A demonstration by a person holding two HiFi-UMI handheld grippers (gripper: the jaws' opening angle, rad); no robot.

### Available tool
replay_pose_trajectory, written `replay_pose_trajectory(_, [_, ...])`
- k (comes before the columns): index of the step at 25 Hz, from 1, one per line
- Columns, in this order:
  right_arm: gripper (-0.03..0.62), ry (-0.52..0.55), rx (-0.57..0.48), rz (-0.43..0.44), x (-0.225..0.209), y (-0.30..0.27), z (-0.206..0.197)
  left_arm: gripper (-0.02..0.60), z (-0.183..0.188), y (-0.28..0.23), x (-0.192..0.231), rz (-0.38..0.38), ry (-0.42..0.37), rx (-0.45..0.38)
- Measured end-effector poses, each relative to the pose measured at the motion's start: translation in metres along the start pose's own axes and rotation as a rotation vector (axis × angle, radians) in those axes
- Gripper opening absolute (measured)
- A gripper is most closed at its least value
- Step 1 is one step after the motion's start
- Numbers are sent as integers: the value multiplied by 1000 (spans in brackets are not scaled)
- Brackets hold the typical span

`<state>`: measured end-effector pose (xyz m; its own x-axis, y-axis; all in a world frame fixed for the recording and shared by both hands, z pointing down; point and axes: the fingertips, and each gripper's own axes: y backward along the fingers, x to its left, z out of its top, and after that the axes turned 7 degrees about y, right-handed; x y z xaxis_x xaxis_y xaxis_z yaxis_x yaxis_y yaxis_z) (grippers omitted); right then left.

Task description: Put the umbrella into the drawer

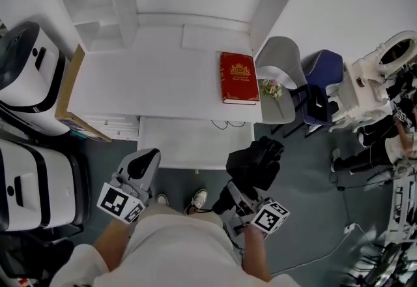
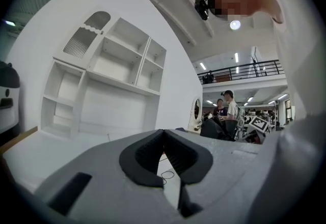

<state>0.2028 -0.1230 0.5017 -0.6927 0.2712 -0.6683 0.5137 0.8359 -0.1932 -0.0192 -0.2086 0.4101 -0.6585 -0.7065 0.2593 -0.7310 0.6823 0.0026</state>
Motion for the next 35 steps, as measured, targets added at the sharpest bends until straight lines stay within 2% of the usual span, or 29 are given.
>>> replay_pose_trajectory(4, [264,-22,68,19,-29,-20,0,14,0,-11,3,57,-7,-1])
replay_pose_trajectory(8, [264,-126,112,40,-52,-45,-16,15,-13,-10,9,121,5,33])
replay_pose_trajectory(14, [264,-258,92,82,-72,-77,-35,15,-22,-1,19,184,13,74])
replay_pose_trajectory(18, [264,-299,83,89,-87,-92,-47,15,-21,5,20,207,2,91])
replay_pose_trajectory(19, [264,-315,87,71,-93,-94,-51,14,-21,7,21,212,1,95])
replay_pose_trajectory(22, [264,-448,134,-91,-119,-93,-75,15,-22,14,23,230,-1,104])
replay_pose_trajectory(26, [264,-515,110,-120,-132,-116,-83,14,-22,26,26,262,-4,112])
replay_pose_trajectory(31, [262,-635,113,-214,-155,-134,-97,14,-19,40,30,304,-8,114])
replay_pose_trajectory(35, [262,-707,96,-249,-172,-149,-101,14,-16,51,32,343,-11,112])
